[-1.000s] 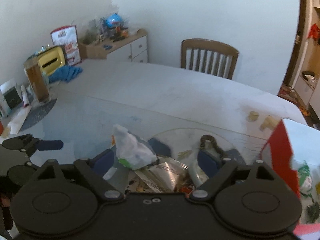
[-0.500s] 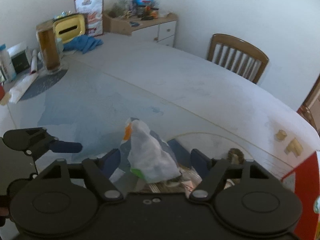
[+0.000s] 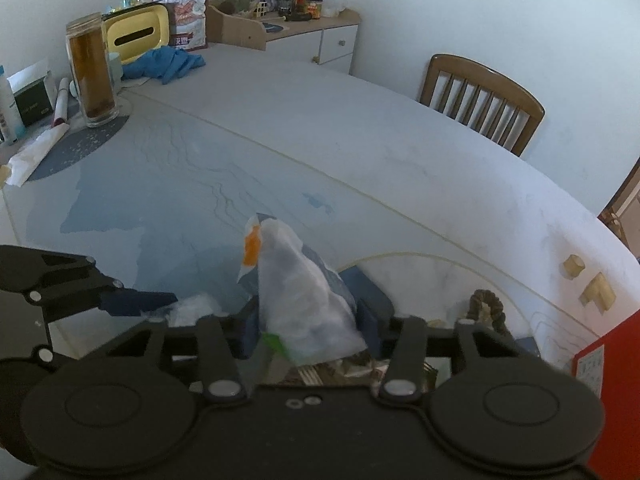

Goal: Organize objects
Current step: 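Grasp the clear bubble-wrap bag with the left tool while the right tool grasps the white printed plastic bag, then carry the bubble-wrap bag and white plastic bag into the red shoebox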

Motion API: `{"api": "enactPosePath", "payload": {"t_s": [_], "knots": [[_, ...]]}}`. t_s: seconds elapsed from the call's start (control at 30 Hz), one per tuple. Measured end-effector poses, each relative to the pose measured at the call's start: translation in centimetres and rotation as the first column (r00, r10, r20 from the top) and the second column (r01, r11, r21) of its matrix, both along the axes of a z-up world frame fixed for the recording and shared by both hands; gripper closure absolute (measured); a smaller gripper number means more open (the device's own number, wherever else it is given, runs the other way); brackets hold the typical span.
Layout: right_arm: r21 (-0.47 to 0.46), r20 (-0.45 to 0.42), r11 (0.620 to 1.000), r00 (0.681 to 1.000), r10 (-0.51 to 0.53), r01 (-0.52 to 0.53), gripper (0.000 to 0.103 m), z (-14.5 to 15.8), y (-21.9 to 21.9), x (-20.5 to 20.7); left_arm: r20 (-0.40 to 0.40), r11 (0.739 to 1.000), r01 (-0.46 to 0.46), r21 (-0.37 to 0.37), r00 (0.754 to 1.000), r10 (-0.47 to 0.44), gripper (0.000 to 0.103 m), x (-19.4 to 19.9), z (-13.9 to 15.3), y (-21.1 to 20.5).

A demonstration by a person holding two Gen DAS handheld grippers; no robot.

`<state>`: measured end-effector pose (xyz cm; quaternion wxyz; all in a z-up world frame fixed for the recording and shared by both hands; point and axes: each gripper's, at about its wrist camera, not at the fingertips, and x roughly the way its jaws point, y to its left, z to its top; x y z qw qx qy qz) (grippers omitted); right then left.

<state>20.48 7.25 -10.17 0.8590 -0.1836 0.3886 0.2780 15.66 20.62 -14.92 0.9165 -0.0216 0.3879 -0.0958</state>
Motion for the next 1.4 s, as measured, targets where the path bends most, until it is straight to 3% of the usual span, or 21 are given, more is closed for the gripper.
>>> {"api": "enactPosePath", "payload": {"t_s": [0.33,0.77,1.0,1.4], "knots": [[0.045,0.036,0.998,0.998,-0.044,0.042,0.07,1.7,-0.7,-0.1,0.005,1.0,0.012,0.004,1.0,-0.012,0.068,0.7,0.8,-0.3],[0.192,0.018,0.962,0.979,-0.202,0.195,0.071,5.7,-5.2,-0.6,0.065,0.997,0.029,-0.078,0.998,-0.023,0.068,1.7,5.5,-0.8],[0.272,0.016,0.916,0.95,-0.31,0.295,0.07,8.3,-9.6,-2.0,0.105,0.99,0.079,-0.114,0.992,-0.067,0.068,1.9,8.7,-2.5],[0.385,0.001,0.801,0.868,-0.497,0.458,0.07,11.1,-19.5,-5.1,0.177,0.969,0.21,-0.131,0.966,-0.186,0.068,2.2,13.2,-8.9]]}}
